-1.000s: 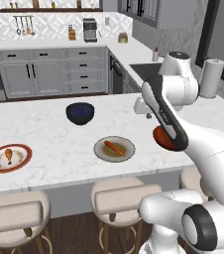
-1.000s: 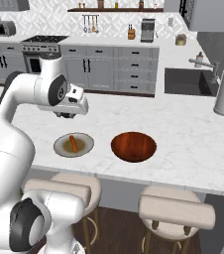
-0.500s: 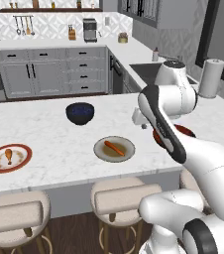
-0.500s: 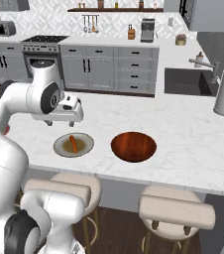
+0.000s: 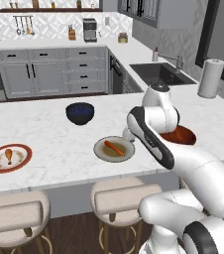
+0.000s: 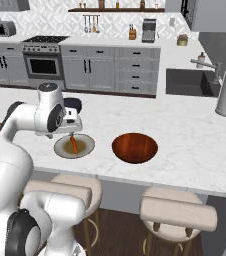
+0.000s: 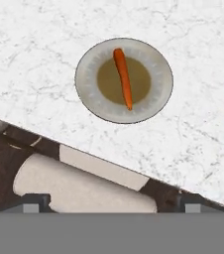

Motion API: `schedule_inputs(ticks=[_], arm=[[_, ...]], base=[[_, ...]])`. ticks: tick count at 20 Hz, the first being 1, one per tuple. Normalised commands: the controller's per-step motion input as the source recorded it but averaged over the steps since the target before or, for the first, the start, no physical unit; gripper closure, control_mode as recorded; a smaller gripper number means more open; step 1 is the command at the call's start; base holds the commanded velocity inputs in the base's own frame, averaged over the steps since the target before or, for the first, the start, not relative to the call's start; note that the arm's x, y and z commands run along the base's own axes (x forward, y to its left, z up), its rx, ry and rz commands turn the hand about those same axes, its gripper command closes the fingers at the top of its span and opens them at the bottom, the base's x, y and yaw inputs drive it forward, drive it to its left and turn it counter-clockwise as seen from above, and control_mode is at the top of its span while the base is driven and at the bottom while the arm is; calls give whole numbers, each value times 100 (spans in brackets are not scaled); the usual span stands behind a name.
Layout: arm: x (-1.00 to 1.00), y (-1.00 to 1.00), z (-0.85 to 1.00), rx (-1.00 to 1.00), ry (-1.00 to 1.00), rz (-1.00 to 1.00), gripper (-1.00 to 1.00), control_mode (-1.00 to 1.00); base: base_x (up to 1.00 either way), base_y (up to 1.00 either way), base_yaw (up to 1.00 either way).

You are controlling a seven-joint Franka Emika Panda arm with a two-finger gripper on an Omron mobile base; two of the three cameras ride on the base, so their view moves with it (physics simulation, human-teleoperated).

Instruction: Pick the chicken drumstick and carrot from their plates and place them in the bowl. Then put the bowl in the fridge.

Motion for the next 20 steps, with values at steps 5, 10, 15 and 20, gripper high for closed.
schedule_inputs(ticks=[5,10,15,20], arm=[[100,14,-59,0,9,31,-100,-100],[97,28,-59,-2,13,16,-100,-100],[68,19,-47,-11,13,7,-100,-100],[54,7,-45,-13,10,3,-100,-100]], base=[[0,0,0],[0,0,0],[0,0,0],[0,0,0]])
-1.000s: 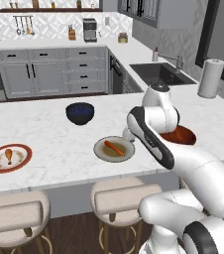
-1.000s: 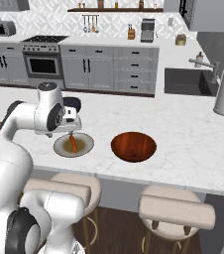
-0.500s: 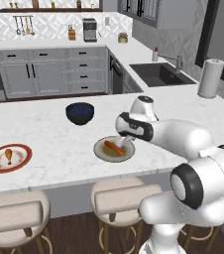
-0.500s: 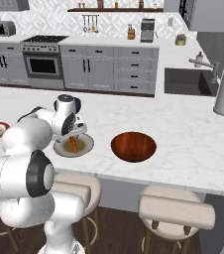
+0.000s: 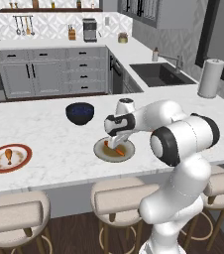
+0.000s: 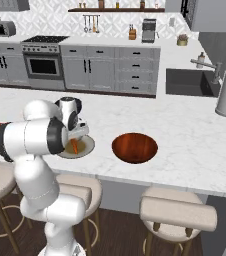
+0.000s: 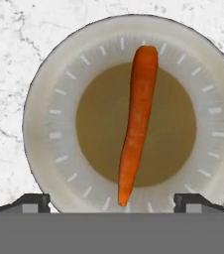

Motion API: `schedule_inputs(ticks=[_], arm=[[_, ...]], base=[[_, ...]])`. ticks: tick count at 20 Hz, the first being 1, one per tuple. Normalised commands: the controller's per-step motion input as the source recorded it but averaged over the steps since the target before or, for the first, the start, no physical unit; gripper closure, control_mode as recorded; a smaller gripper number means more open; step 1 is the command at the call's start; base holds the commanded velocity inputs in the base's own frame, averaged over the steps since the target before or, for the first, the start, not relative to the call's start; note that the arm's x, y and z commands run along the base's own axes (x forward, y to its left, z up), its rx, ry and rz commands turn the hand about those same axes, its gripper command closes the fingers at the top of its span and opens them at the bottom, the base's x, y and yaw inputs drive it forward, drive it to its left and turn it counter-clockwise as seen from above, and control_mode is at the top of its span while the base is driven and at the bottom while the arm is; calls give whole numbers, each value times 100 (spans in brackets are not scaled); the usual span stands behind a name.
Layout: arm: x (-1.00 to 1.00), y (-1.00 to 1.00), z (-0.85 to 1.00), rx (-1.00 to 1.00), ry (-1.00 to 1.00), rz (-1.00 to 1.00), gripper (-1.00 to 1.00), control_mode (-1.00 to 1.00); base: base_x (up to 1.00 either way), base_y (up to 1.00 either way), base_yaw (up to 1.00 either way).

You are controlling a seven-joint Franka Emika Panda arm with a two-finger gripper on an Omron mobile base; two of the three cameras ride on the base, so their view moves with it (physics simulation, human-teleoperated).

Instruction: Pick the chicken drumstick and carrot from their plates and place them in the bowl. Then put the bowl in the fridge.

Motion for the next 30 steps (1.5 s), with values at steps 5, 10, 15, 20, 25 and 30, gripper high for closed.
schedule_inputs(ticks=[5,10,15,20,25,30], arm=[[45,6,-47,-10,2,4,-100,-100],[30,0,-40,-5,0,2,-100,-100],[9,0,-29,-1,0,1,-100,-100],[0,0,-30,-1,0,0,100,-100],[0,-5,-45,0,0,4,100,-100],[-5,-20,-31,0,0,11,100,-100]], base=[[0,0,0],[0,0,0],[0,0,0],[0,0,0],[0,0,0],[0,0,0]])
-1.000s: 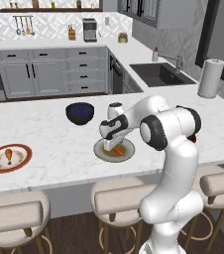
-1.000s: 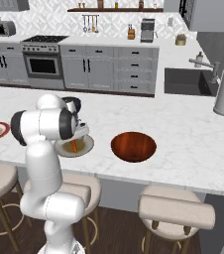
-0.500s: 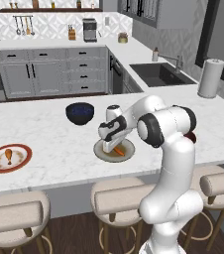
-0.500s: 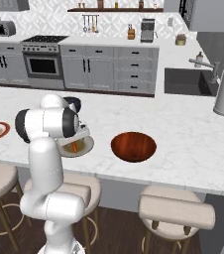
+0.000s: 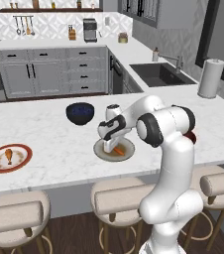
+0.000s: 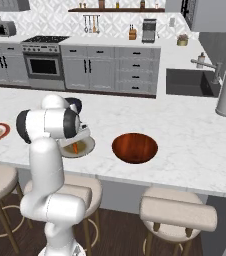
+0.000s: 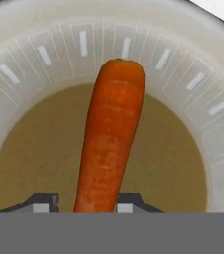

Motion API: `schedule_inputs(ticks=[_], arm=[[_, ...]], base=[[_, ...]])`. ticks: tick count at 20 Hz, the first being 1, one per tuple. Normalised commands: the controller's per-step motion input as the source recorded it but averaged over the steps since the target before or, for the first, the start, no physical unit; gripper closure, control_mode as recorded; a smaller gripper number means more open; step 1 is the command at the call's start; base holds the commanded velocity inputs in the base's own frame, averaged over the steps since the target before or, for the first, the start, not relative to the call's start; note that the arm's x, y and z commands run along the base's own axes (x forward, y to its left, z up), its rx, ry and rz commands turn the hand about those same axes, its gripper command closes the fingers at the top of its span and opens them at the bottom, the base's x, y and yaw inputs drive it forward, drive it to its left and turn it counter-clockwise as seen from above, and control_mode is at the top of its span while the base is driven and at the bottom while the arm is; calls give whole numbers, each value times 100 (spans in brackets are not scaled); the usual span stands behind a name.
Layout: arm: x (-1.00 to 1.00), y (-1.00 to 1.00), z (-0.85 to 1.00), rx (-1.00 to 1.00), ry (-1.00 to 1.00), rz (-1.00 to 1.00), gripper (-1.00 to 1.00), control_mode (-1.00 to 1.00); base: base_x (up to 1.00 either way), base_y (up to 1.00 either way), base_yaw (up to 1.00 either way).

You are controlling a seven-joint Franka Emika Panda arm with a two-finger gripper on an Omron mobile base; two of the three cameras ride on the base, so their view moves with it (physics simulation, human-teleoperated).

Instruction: Pick the chicken drumstick and carrot from their plates and place them in the bowl. Then put the bowl in the fridge.

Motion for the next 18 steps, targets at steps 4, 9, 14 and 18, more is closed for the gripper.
schedule_inputs(ticks=[4,9,14,18], arm=[[-3,-38,-6,-2,0,18,100,-100],[-25,-73,55,0,0,20,100,-100],[-20,-87,99,0,1,19,100,-100],[-31,-100,76,0,5,14,100,-100]], base=[[0,0,0],[0,0,0],[0,0,0],[0,0,0]])
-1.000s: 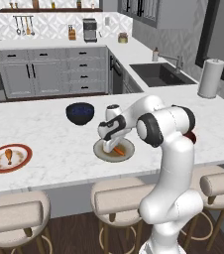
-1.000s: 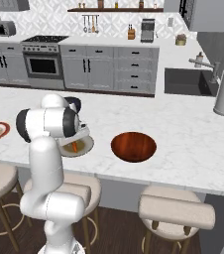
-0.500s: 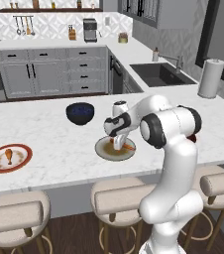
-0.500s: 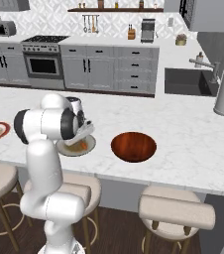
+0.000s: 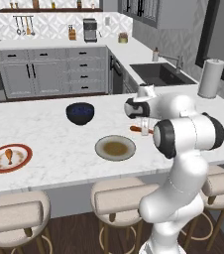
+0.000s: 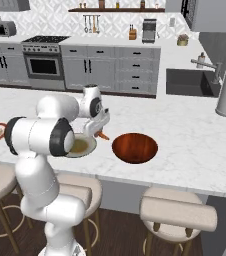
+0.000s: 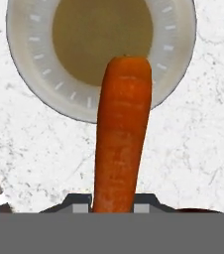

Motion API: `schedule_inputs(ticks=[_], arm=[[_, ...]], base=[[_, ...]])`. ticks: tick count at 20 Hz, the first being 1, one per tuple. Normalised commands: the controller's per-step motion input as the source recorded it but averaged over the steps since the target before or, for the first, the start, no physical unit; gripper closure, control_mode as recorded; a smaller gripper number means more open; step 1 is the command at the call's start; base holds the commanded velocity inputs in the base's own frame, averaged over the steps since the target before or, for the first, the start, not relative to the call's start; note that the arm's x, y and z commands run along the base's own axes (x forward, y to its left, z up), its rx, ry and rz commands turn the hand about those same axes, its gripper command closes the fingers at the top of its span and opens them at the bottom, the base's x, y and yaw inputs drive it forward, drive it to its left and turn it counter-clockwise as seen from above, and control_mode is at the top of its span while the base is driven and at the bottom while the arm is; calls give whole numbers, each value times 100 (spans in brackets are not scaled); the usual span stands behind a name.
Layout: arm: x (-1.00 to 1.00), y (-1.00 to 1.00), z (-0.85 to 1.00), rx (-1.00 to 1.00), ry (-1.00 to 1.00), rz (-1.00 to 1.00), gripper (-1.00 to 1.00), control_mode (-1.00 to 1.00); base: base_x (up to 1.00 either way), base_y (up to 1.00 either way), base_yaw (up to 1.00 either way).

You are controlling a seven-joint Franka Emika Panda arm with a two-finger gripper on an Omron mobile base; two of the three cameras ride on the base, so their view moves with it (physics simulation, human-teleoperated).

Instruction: Pick the chicken drumstick and carrot from their plates and place them in the bowl. Then put the bowl in the fridge.

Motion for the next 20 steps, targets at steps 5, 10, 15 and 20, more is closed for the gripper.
schedule_inputs(ticks=[5,10,15,20], arm=[[-39,-100,21,0,0,7,100,-100],[-6,-80,-3,0,2,0,100,-100],[27,-60,-18,0,7,2,100,-100],[7,-16,-37,0,5,3,100,-100]], base=[[0,0,0],[0,0,0],[0,0,0],[0,0,0]])
